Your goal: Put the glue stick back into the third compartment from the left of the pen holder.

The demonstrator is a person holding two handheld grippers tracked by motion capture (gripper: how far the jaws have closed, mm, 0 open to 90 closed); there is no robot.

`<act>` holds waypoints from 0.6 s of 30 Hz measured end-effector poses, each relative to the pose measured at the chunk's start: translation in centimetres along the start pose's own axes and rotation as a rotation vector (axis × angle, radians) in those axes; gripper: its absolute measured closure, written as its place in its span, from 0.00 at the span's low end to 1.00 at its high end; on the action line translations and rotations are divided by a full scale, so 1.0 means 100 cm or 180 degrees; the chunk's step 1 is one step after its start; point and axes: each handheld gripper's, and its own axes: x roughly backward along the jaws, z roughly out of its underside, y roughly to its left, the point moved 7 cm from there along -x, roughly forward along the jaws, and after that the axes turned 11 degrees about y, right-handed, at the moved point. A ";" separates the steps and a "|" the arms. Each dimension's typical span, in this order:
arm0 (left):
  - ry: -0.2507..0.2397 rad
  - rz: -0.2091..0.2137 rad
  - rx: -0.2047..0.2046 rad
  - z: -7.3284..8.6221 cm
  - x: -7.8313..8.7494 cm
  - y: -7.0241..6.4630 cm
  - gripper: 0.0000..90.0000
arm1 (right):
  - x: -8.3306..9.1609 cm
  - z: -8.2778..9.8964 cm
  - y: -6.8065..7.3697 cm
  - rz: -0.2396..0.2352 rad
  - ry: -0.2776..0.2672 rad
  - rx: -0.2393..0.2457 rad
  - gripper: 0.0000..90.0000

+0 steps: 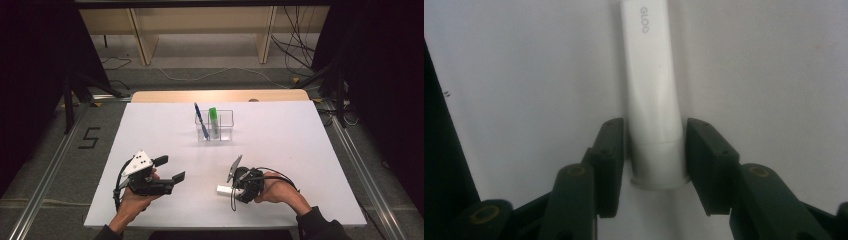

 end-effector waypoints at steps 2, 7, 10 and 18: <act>-0.0001 0.0002 -0.0002 0.000 0.000 0.000 0.16 | 0.000 0.000 0.001 -0.0004 0.0003 0.0037 0.72; 0.0003 0.0002 0.0000 0.000 0.000 0.000 0.16 | 0.000 -0.001 0.003 0.0017 0.0012 0.0064 0.74; 0.0011 0.0000 -0.0001 0.000 0.000 0.000 0.16 | 0.001 -0.001 0.004 0.0068 0.0005 0.0107 0.75; 0.0010 -0.0016 0.0009 0.000 0.002 0.003 0.16 | 0.008 -0.003 0.005 0.0237 -0.0133 0.0256 0.75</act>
